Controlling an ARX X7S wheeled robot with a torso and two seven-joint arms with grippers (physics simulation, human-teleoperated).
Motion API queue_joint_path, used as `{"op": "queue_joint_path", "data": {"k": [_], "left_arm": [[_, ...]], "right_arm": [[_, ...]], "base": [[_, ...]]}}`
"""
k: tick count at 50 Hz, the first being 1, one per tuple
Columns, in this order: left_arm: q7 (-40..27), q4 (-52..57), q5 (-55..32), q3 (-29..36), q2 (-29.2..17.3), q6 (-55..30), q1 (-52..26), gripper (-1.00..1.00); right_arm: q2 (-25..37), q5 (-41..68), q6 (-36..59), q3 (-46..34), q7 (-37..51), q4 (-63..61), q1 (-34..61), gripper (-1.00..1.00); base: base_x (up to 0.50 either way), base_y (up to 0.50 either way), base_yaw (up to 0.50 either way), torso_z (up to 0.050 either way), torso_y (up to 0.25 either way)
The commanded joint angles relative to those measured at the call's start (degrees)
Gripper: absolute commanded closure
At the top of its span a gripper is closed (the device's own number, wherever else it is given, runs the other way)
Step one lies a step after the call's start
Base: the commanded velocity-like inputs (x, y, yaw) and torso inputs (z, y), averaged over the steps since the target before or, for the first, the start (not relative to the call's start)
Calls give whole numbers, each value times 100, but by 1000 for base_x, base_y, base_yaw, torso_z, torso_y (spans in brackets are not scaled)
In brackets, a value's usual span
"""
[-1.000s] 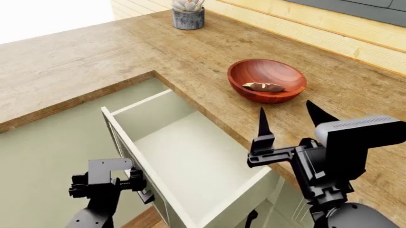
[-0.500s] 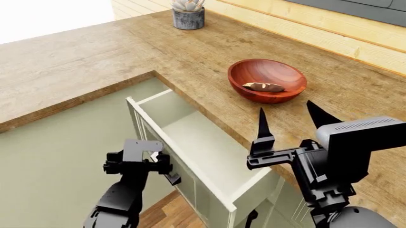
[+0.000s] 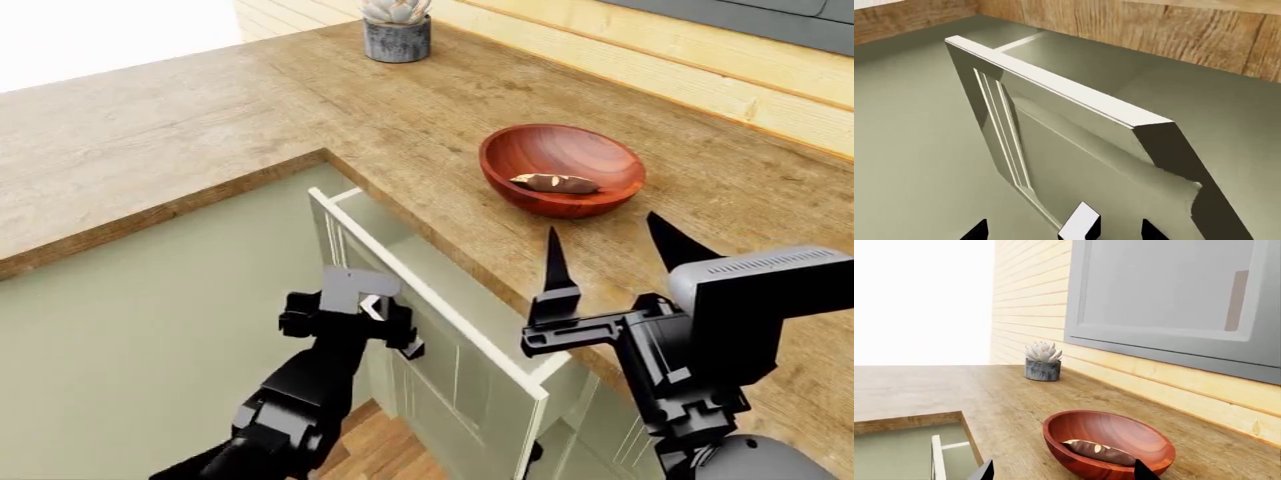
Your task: Place the bar in the bowl and close the drawer.
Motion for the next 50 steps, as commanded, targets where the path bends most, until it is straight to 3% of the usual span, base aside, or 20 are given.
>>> {"op": "queue_joint_path", "data": {"k": [1,10,20,24,30,40,46,50], "left_arm": [[-64,-77,-1731,2362,256,285,-423,-100],[-94,14,-2077,2725,256,359,-503,-100],[73,-363,-2199,2622,148,645,-698,-100],[-1147,2020,-2120,2692,-1226,518,-823,-100],[-2202,4348,-1886,2823,-2588,423,-1011,-100],[-3475,6658,-1382,2918,-4161,442,-1108,-100],[-4209,7877,-1064,2892,-5222,515,-1111,-100],[-4560,8360,-827,2906,-5696,696,-942,-100]], "right_arm": [[-92,-115,-26,140,-164,60,-90,-100],[-92,-134,-60,111,-171,112,-108,-100],[-73,-89,3,107,-92,17,-100,-100],[-72,-84,33,73,-68,-29,-80,-100],[-66,-55,59,67,-37,-66,-57,-100],[-62,7,182,-8,3,-100,56,-100],[-174,354,846,-397,70,-218,548,-100],[-447,853,1411,-565,190,-97,954,-100]], "base": [[0,0,0,0,0],[0,0,0,0,0],[0,0,0,0,0],[0,0,0,0,0],[0,0,0,0,0],[0,0,0,0,0],[0,0,0,0,0],[0,0,0,0,0]]}}
